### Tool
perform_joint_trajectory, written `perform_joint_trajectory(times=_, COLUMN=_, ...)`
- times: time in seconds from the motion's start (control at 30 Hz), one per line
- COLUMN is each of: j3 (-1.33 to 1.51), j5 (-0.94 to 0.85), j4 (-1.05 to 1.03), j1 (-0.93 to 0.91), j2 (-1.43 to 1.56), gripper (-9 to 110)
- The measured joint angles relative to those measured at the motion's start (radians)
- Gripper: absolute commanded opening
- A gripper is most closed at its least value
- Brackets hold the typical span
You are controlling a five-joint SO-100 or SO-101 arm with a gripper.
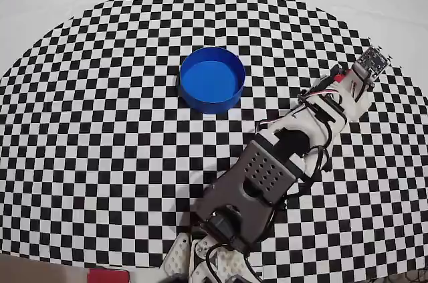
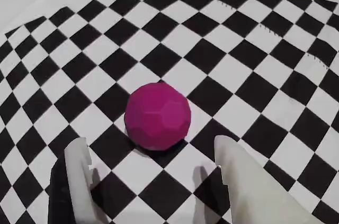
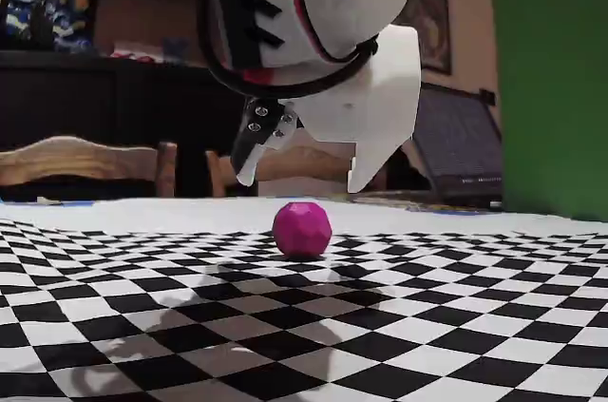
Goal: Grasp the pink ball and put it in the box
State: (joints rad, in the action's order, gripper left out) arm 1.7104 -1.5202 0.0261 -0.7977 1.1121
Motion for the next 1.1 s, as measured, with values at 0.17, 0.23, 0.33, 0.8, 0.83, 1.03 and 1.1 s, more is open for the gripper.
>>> perform_joint_trajectory(times=0.17, j3=-0.028, j5=0.0, j4=-0.014, j1=0.0, j2=-0.021, gripper=27)
perform_joint_trajectory(times=0.23, j3=-0.035, j5=0.0, j4=-0.014, j1=0.0, j2=-0.035, gripper=27)
perform_joint_trajectory(times=0.33, j3=-0.048, j5=0.0, j4=-0.025, j1=0.0, j2=-0.06, gripper=27)
perform_joint_trajectory(times=0.8, j3=-0.167, j5=0.0, j4=-0.063, j1=0.0, j2=-0.135, gripper=27)
perform_joint_trajectory(times=0.83, j3=-0.172, j5=0.0, j4=-0.066, j1=0.0, j2=-0.141, gripper=27)
perform_joint_trajectory(times=1.03, j3=-0.199, j5=0.0, j4=-0.072, j1=0.0, j2=-0.169, gripper=27)
perform_joint_trajectory(times=1.1, j3=-0.216, j5=0.0, j4=-0.075, j1=0.0, j2=-0.178, gripper=27)
